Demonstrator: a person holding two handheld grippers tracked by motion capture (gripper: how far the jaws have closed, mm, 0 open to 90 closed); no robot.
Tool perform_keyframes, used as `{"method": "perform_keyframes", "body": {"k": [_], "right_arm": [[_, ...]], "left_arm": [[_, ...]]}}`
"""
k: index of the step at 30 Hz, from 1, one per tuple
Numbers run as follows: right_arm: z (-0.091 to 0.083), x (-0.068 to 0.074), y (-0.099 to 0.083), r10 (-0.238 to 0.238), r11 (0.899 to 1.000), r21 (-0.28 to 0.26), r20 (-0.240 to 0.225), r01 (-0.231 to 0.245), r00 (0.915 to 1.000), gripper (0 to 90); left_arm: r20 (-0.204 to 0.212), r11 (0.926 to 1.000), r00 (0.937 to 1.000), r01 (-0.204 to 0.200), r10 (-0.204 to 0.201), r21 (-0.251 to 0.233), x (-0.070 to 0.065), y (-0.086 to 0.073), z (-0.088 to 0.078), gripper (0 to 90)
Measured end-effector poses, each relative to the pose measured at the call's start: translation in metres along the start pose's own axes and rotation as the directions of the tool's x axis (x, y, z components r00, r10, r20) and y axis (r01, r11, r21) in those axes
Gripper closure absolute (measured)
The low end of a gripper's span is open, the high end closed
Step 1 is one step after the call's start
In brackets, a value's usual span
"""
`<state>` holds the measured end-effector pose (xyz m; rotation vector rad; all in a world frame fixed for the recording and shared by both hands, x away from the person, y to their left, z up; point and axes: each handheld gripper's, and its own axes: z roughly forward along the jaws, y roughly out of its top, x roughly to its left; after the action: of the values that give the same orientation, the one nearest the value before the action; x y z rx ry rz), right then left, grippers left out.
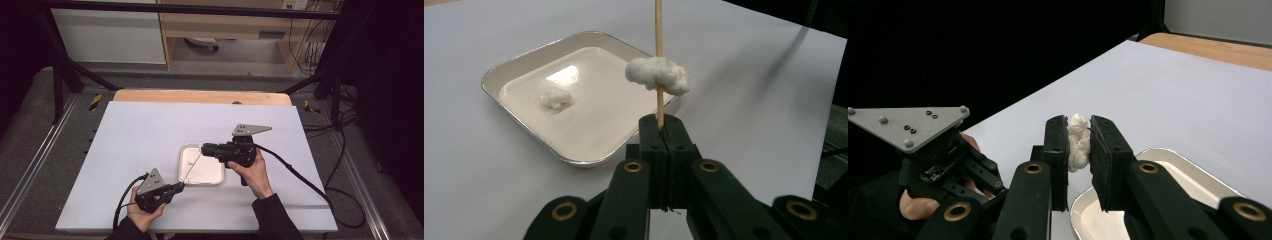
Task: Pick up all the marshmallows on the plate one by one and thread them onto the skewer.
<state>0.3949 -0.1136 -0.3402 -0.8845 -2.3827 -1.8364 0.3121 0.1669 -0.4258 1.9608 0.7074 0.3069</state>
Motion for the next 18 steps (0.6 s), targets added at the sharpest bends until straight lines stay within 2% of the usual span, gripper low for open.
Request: {"method": "perform_keyframes", "body": {"k": [12,18], "right_arm": [[0.0034,0.0003,-0.0029,0.010,1.000,0.022,-0.031,-0.009,0.9995,80.8],[0.0051,0.0009,-0.0044,0.009,0.999,0.035,-0.045,-0.007,0.9989,81.9]], "left_arm": [[-0.005,0.9997,0.9997,-0.023,0.023,0.003,-0.0011,-0.0013,0.0012,88.8],[-0.013,0.9983,0.9986,-0.050,0.051,0.029,-0.0036,-0.0014,0.0036,88.7]]}}
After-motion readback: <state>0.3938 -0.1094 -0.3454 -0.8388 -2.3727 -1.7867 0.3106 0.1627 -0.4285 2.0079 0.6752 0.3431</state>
